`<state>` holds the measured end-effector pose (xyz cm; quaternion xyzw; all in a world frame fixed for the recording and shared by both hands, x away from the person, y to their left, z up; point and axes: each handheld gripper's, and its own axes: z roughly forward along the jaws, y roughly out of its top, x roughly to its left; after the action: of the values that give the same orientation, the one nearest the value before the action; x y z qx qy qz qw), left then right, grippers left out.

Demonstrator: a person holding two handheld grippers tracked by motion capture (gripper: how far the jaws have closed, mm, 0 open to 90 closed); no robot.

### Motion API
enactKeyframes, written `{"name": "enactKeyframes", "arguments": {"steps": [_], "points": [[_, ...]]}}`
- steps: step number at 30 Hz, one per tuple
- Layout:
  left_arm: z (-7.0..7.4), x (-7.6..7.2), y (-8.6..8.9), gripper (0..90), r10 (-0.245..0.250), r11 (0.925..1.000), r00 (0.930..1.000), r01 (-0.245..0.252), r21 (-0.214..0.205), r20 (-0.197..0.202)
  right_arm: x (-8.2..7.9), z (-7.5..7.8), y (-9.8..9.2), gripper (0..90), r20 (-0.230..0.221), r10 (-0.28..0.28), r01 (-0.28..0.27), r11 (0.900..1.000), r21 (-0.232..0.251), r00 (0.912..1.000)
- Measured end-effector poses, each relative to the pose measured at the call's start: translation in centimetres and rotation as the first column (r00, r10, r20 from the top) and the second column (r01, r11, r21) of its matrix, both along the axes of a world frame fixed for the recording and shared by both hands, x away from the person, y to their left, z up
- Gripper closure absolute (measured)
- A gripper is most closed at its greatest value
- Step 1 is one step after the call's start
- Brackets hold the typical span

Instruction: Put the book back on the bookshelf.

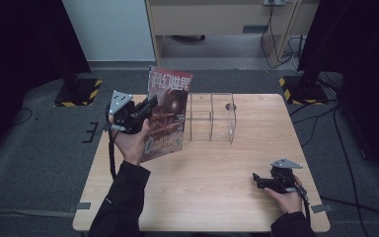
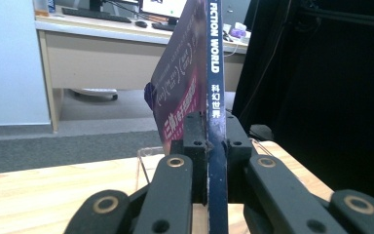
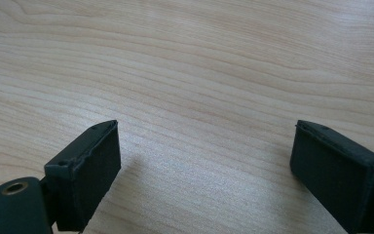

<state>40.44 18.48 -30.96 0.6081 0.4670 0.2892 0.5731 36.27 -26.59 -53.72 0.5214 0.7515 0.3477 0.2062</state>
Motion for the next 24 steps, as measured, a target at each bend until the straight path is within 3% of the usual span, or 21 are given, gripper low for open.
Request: {"name": "enactKeyframes", "arguments": {"steps": [6, 14, 24], "points": [[-0.3, 1.8, 0.1, 83.6, 0.022, 0.9994, 0.9998, -0.022, -0.025, -0.006, 0.1, 0.0, -0.1, 11.4, -0.003, 0.01, -0.01, 0.9999, -0.002, 0.9999], [-1.2, 3.6, -0.1, 83.6, 0.048, 0.9987, 0.9987, -0.048, -0.014, -0.02, 0.0, 0.0, 0.0, 11.4, -0.008, 0.011, -0.011, 0.9999, 0.001, 0.9999], [-1.9, 5.3, -0.6, 83.6, 0.076, 0.9968, 0.9971, -0.076, -0.024, -0.001, 0.1, 0.0, 0.0, 11.5, -0.007, 0.015, -0.015, 0.9999, 0.002, 0.9999]]}}
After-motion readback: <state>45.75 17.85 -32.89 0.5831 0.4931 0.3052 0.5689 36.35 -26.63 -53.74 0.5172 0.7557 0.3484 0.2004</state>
